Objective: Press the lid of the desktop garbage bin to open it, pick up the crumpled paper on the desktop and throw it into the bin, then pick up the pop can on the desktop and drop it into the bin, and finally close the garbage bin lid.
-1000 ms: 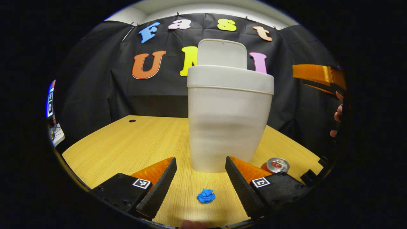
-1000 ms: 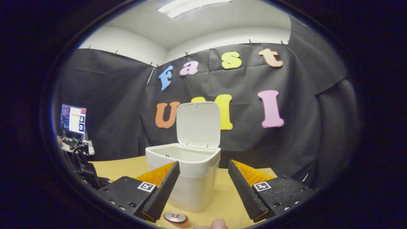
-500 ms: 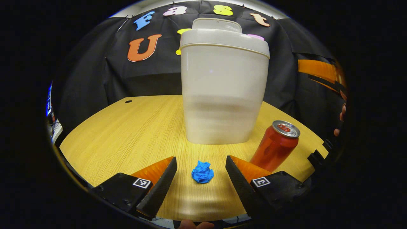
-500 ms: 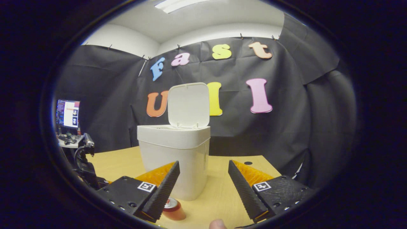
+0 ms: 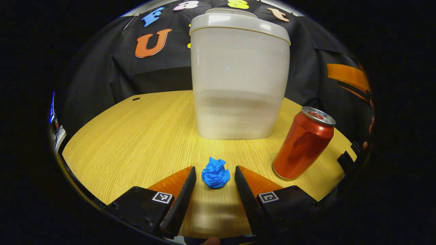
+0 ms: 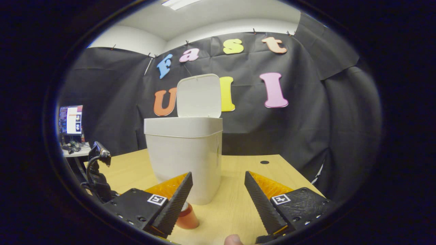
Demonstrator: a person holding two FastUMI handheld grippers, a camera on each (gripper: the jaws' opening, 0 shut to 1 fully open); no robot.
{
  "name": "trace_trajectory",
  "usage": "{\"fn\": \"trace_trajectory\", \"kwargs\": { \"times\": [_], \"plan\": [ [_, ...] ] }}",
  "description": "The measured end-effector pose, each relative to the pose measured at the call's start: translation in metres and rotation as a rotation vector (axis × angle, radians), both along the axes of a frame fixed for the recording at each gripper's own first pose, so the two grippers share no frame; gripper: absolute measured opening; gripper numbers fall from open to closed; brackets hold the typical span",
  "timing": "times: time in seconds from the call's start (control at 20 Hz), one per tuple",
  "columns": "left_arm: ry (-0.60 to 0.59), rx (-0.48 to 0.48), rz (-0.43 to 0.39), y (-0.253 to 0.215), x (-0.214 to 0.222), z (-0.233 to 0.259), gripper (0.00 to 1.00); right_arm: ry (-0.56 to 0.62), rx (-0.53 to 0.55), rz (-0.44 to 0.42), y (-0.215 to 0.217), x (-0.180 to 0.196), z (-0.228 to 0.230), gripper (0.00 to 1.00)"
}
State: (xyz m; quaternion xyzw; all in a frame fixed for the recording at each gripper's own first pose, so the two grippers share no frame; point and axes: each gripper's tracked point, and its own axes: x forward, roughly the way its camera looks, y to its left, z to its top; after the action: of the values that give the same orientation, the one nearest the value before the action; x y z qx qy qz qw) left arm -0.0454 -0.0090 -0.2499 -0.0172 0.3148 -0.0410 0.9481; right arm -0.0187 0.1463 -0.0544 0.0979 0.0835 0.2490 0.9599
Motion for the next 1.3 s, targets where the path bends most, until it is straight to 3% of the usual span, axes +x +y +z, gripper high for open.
{"fn": "trace_trajectory", "kwargs": {
  "times": [0.4,0.65,1.3],
  "plan": [
    [-0.02,0.028,-0.015,0.0,0.0,0.002,0.42,0.034,0.016,-0.004,-0.001,0.001,-0.012,0.95],
    [-0.057,-0.001,-0.022,-0.006,0.006,0.013,0.27,0.034,0.02,0.015,0.008,-0.006,-0.013,0.96],
    [-0.26,-0.082,0.137,0.037,0.024,0.09,0.26,0.063,-0.025,0.115,0.05,-0.047,-0.03,0.96]
  ]
}}
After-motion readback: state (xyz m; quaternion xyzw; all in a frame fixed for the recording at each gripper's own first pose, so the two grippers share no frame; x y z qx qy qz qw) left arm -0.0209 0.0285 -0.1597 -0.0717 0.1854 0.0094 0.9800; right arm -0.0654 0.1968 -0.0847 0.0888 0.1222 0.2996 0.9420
